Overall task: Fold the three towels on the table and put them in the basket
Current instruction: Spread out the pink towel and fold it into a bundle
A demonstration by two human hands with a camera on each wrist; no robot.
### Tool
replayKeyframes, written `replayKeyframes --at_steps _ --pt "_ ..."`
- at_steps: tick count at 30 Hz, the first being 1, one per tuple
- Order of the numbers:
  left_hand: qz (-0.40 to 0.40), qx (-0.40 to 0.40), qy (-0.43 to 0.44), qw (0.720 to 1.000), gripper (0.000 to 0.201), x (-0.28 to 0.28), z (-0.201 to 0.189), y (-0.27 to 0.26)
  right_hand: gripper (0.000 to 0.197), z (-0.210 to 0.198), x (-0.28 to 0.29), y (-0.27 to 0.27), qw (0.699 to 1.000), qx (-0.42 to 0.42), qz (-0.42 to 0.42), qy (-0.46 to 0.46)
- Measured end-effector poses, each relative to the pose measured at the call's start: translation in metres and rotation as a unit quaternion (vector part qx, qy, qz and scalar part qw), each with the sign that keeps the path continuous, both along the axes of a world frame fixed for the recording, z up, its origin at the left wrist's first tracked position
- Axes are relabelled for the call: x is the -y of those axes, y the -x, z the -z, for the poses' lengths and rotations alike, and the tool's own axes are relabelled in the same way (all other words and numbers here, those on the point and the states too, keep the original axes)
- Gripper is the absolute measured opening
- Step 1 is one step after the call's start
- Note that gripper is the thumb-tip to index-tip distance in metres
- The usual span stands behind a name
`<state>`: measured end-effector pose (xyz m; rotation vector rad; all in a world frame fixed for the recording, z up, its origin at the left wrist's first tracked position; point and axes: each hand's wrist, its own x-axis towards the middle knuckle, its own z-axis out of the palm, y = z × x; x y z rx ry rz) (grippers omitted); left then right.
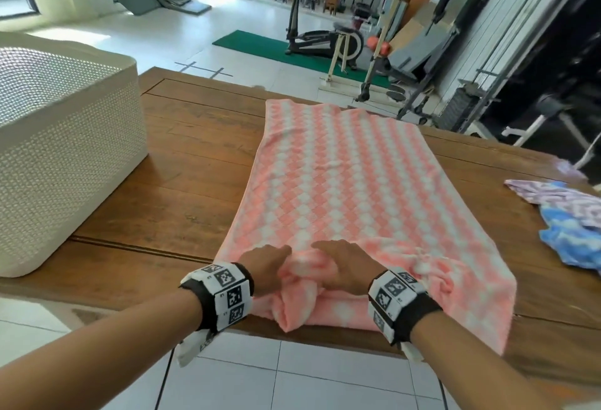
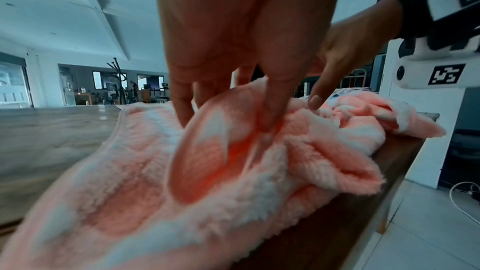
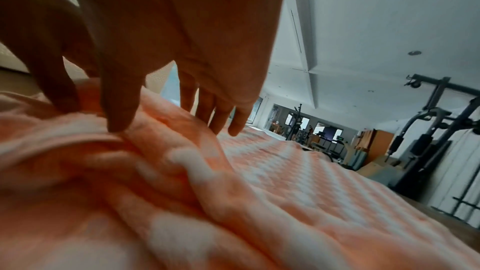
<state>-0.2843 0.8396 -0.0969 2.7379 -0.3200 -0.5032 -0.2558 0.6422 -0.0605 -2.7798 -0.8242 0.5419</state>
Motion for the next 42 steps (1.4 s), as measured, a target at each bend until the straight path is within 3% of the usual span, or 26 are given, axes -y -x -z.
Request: replayKeyframes --at_steps 3,6,9,13,15,18,20,22,24,26,29,32,34,37,39,41,42 --pt "-0.048 0.033 -0.024 0.998 0.022 0.009 0.005 -0.007 0.061 0.005 0.036 0.000 0.995 0.044 0.048 0.071" --pt "-0.084 0.123 -0.008 0.989 0.022 0.018 -0.015 -0.024 0.078 0.013 0.080 0.000 0.975 0.048 0.139 0.166" --pt "-0.089 0.209 0.002 0.974 0.014 0.036 -0.045 -0.046 0.087 0.017 0.121 -0.001 0.950 0.040 0.235 0.202" --pt "-0.067 0.195 0.036 0.978 0.026 0.085 -0.066 -0.049 0.107 0.021 0.165 -0.001 0.913 -0.048 0.350 0.204" --pt "-0.032 0.154 0.015 0.987 0.053 0.115 -0.058 -0.043 0.108 0.027 0.185 0.003 0.907 -0.075 0.367 0.189" --pt "0.052 0.067 -0.070 0.994 0.103 0.156 -0.032 -0.032 0.123 0.044 0.212 0.010 0.921 -0.103 0.345 0.148" --pt "0.081 0.016 -0.137 0.987 0.115 0.176 -0.008 -0.025 0.117 0.052 0.226 0.015 0.940 -0.086 0.304 0.125" --pt "0.081 0.012 -0.197 0.977 0.095 0.193 0.008 -0.018 0.098 0.057 0.238 0.017 0.956 -0.024 0.254 0.142" --pt "0.048 0.042 -0.205 0.977 0.057 0.203 0.013 -0.016 0.075 0.056 0.249 0.012 0.969 0.019 0.215 0.121" --pt "0.037 0.033 -0.207 0.977 0.038 0.206 0.008 -0.017 0.052 0.045 0.256 0.007 0.979 -0.026 0.186 0.078" --pt "0.031 -0.026 -0.201 0.979 0.030 0.201 -0.008 -0.014 0.011 0.024 0.253 0.008 0.980 -0.144 0.125 0.047" --pt "0.013 -0.120 -0.222 0.967 0.032 0.193 -0.019 0.001 0.023 0.018 0.245 0.012 0.972 -0.207 0.089 0.060" --pt "0.002 -0.160 -0.196 0.967 0.032 0.188 -0.023 0.014 0.019 0.022 0.242 0.012 0.973 -0.209 0.051 0.079" --pt "-0.041 -0.090 -0.149 0.984 0.031 0.179 -0.027 0.027 0.024 0.024 0.243 0.011 0.983 -0.151 -0.005 0.102" --pt "-0.052 -0.029 -0.178 0.982 0.052 0.170 -0.017 0.033 0.044 0.028 0.249 0.008 0.986 -0.115 -0.012 0.118" --pt "-0.051 -0.041 -0.227 0.972 0.092 0.164 -0.003 0.041 0.064 0.032 0.252 0.010 0.984 -0.110 -0.001 0.140" --pt "-0.052 -0.052 -0.231 0.970 0.098 0.164 0.002 0.045 0.067 0.035 0.253 0.012 0.984 -0.104 -0.002 0.145"
